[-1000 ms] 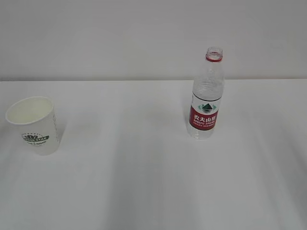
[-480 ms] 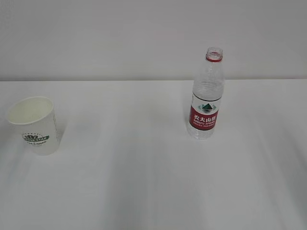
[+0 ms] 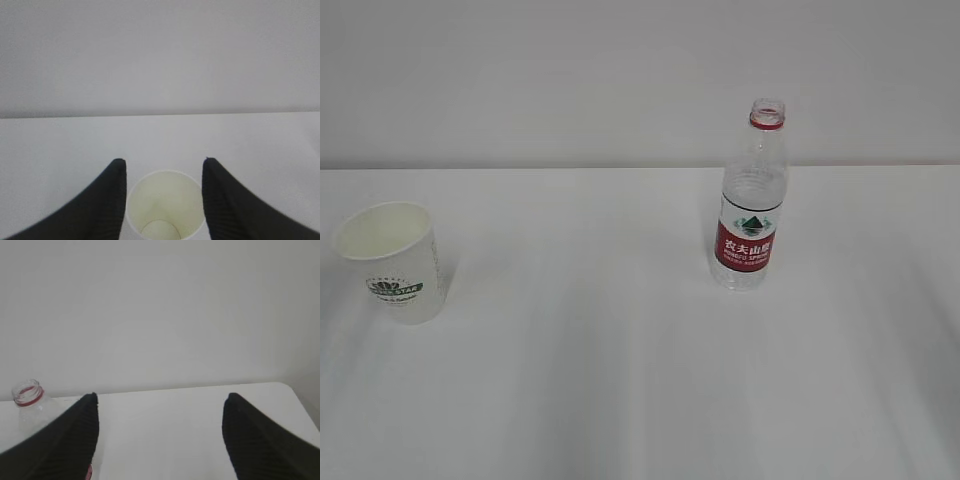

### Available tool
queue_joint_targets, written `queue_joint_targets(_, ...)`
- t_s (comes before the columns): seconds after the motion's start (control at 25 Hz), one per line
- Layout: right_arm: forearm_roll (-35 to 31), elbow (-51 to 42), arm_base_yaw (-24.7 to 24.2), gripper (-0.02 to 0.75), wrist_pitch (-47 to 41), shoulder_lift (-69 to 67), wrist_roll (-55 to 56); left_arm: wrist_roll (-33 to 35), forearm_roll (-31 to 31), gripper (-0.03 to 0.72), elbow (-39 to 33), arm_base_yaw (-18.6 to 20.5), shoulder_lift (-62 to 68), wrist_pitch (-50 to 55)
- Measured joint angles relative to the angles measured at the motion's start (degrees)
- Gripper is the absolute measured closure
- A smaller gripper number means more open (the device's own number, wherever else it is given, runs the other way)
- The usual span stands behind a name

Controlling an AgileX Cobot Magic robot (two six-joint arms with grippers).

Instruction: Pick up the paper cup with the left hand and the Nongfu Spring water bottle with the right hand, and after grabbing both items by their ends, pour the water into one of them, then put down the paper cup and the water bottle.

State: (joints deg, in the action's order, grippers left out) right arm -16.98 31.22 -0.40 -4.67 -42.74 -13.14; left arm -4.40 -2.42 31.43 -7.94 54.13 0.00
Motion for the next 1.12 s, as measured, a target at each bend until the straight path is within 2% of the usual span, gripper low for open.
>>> queue_joint_targets(0.32,-0.1,-0.14,0.78,0.157,3.24,-6.03,-0.04,0.0,-0.43,0.335,-4.84,0.0,0.0,-5.38)
queue_joint_targets(0.72,0.53,-0.14,12.83,0.157,11.84,-17.02,-0.04,0.0,1.96,0.336,-10.94,0.0,0.0,-11.32)
queue_joint_targets(0.92,0.53,-0.66,13.37,0.157,14.2,-19.57,0.55,0.0,2.08,0.337,-11.73,0.0,0.15,-13.3)
queue_joint_targets(1.04,1.33,-2.57,13.37,0.157,18.67,-19.57,3.59,0.0,2.42,0.337,-13.74,0.0,1.98,-20.44)
queue_joint_targets(1.12,4.49,-4.65,13.37,0.157,21.27,-19.57,7.87,0.0,2.42,0.337,-15.58,0.0,4.09,-25.65)
